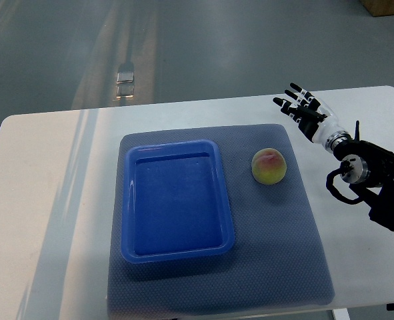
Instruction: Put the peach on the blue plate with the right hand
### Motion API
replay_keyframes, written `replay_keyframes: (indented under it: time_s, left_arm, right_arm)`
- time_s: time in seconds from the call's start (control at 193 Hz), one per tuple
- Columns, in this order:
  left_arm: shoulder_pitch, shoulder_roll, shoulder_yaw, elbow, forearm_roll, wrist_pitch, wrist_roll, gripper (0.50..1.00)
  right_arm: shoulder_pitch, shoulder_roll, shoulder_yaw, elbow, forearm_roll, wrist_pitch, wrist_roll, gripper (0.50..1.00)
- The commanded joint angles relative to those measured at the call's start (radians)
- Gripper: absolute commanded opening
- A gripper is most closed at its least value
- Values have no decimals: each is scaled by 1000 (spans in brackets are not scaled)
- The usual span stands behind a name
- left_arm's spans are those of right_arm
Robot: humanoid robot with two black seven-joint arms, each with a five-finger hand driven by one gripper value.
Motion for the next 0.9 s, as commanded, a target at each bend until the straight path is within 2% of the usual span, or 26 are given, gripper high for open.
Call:
replay_keyframes:
  time_s: [0.0,0.896]
  left_arm:
    - [0,0,-2,-1,0,0,0,1000]
    - [0,0,1,-1,0,-2,0,1000]
  right_arm:
    - [0,0,0,0,-1,0,-1,930]
    - [1,-5,18,-8,1,8,4,930]
